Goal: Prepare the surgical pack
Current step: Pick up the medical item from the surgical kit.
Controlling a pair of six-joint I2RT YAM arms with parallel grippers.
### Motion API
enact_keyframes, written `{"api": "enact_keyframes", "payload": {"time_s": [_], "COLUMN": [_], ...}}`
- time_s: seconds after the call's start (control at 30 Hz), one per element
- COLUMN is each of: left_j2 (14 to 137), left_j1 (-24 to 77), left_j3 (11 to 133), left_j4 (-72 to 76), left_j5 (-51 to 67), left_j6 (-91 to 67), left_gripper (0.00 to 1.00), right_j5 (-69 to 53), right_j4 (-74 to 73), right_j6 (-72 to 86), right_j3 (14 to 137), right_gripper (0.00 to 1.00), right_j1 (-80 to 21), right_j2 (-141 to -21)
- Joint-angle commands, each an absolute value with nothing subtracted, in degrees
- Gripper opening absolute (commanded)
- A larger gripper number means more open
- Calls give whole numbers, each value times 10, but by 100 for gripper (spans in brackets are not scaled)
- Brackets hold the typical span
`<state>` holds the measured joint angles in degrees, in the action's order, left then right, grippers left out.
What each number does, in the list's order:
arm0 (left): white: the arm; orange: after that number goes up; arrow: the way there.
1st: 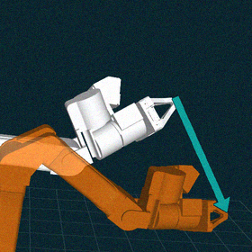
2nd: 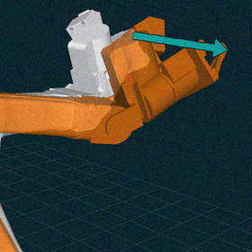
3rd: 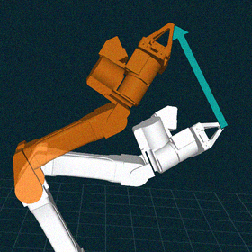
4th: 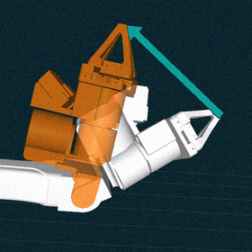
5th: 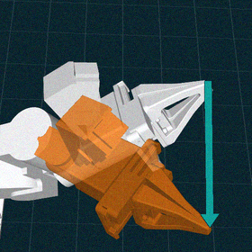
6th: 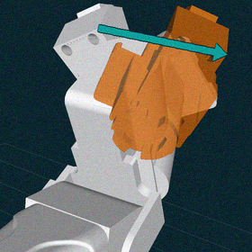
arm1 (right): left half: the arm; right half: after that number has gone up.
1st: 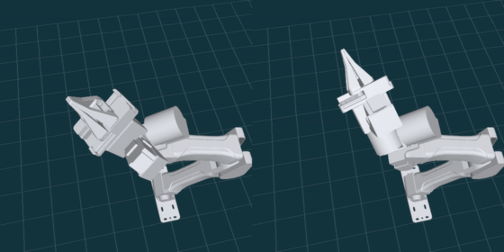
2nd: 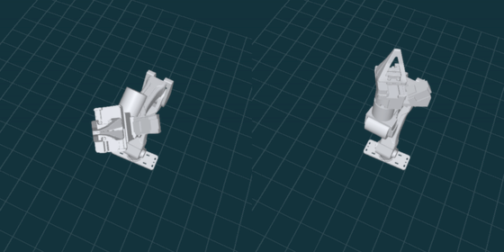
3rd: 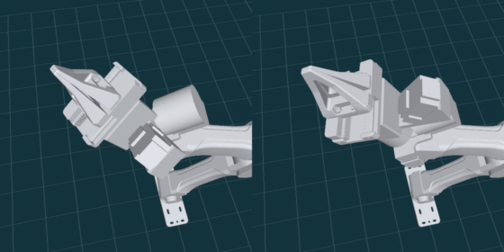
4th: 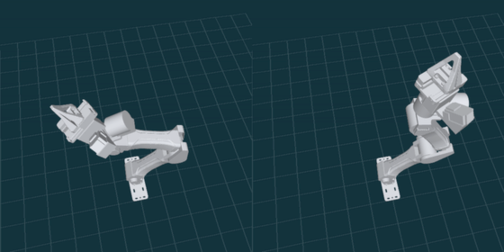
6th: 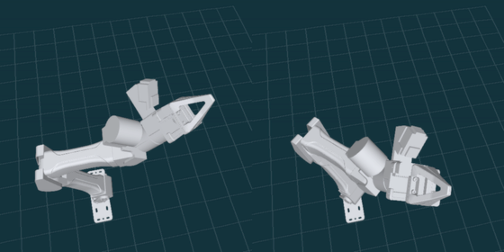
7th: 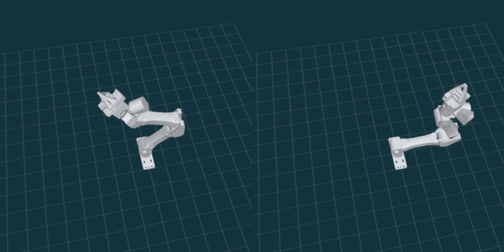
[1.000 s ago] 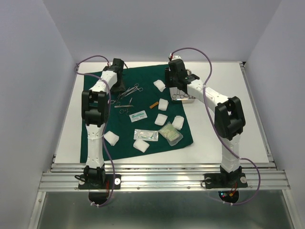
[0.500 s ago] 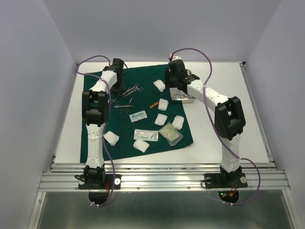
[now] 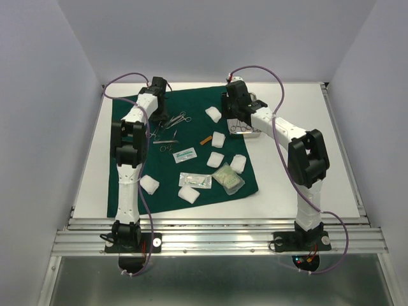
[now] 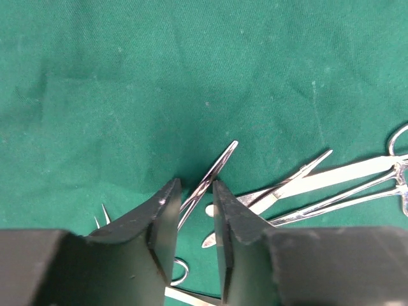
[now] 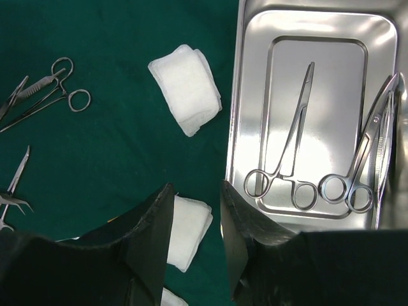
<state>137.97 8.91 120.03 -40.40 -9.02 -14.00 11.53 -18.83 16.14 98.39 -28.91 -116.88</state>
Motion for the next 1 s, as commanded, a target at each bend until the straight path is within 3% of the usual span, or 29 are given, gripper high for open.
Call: {"api": "enact_keyframes", "payload": {"time_s": [0.0, 0.47, 0.97], "left_j2": [1398, 1343, 1210], "left_j1": [82, 77, 125], "left_j3": [1217, 1214, 1135], "left_j4": [-423, -416, -375], "left_j5": [-110, -105, -75], "left_j6": [-148, -157, -213], "left_gripper": [35, 0, 0], "right_j5": [115, 115, 120], "right_j4": [-176, -176, -162], "right_j6": [165, 168, 181], "right_j3": [975, 968, 942], "right_gripper": [41, 41, 41], "right_j1": [-287, -287, -287], "right_j2": [-1131, -1121, -1106]}}
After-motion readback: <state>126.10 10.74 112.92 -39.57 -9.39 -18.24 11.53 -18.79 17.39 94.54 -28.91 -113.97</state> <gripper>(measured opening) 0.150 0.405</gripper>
